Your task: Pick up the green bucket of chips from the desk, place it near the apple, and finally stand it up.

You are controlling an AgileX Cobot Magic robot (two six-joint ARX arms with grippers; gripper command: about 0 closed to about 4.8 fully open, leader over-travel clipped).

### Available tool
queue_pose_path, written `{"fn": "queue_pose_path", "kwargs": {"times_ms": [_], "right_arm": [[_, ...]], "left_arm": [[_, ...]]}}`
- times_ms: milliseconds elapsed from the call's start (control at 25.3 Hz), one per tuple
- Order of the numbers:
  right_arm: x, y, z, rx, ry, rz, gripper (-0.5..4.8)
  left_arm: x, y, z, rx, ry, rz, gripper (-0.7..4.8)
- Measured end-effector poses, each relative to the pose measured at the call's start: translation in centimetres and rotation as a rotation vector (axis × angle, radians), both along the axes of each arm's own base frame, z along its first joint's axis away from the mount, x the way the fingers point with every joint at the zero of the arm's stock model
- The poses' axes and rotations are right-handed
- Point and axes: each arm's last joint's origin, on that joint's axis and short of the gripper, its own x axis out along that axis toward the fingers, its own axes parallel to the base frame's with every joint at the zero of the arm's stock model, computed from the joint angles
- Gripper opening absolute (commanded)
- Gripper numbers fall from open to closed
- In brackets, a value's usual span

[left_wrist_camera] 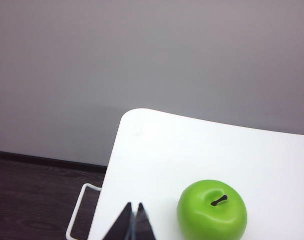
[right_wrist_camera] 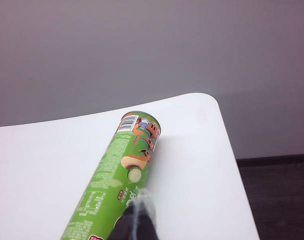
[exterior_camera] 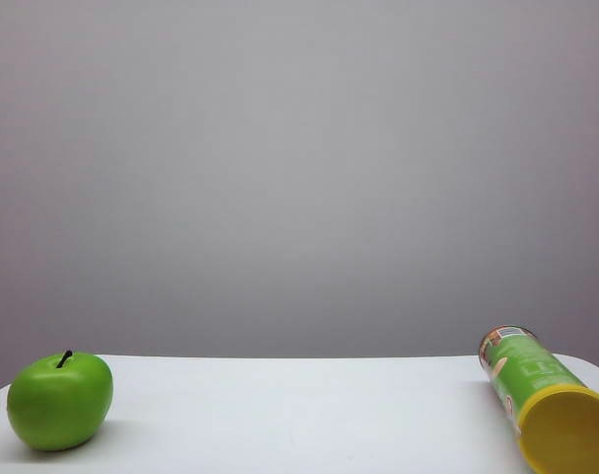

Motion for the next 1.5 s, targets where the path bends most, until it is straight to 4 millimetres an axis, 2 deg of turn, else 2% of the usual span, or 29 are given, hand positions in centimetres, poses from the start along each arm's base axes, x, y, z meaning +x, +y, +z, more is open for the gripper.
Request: {"fn": "queue_pose_path", "kwargs": {"times_ms": [434,553,671,750,829,869,987,1066,1184,1303,1382,1461,1500], "right_arm": [[0.0,0.0,0.0,0.002,0.000,0.000,-0.05],[0.0,0.0,0.0,0.028,-0.002,-0.005,-0.05],[0.0,0.0,0.2,0.044,-0.015,-0.007,-0.05],[0.0,0.0,0.3,0.048,-0.022,-0.009,-0.05],[-0.1,0.0,0.7,0.049,-0.020,-0.017,-0.05],[-0.3,-0.1,2.0,0.047,-0.055,-0.049,-0.05],[-0.7,-0.5,4.2,0.038,-0.144,-0.148,-0.05],[-0.8,-0.7,5.0,0.035,-0.174,-0.211,-0.05],[-0.3,-0.7,5.0,0.029,-0.152,-0.229,-0.05],[0.5,-0.6,4.9,0.017,-0.086,-0.231,-0.05],[1.0,-0.6,5.7,0.011,-0.051,-0.224,-0.05],[3.1,-0.3,8.2,0.005,0.021,-0.187,-0.05],[3.8,-0.2,8.9,0.000,0.041,-0.181,-0.05]], "left_arm": [[0.0,-0.3,0.2,-0.069,-0.003,-0.083,-0.05],[-0.4,-0.3,2.6,-0.085,-0.072,-0.114,-0.05],[-0.8,-0.2,5.8,-0.086,-0.208,-0.071,-0.05],[-0.7,-0.1,7.4,-0.089,-0.228,-0.060,-0.05],[0.0,-0.2,10.0,-0.087,-0.201,-0.062,-0.05],[0.9,-0.3,12.1,-0.069,-0.174,-0.088,-0.05],[2.9,-0.6,14.7,0.015,-0.093,-0.148,-0.04],[4.7,-0.9,16.5,0.070,-0.028,-0.209,-0.04],[7.8,-1.4,19.1,0.140,0.076,-0.329,-0.04],[10.1,-1.9,21.1,0.175,0.118,-0.432,-0.04],[11.6,-2.1,21.9,0.196,0.135,-0.466,-0.04],[13.8,-3.1,22.0,0.223,0.207,-0.524,-0.04],[14.3,-3.4,22.1,0.229,0.212,-0.538,-0.04]]}}
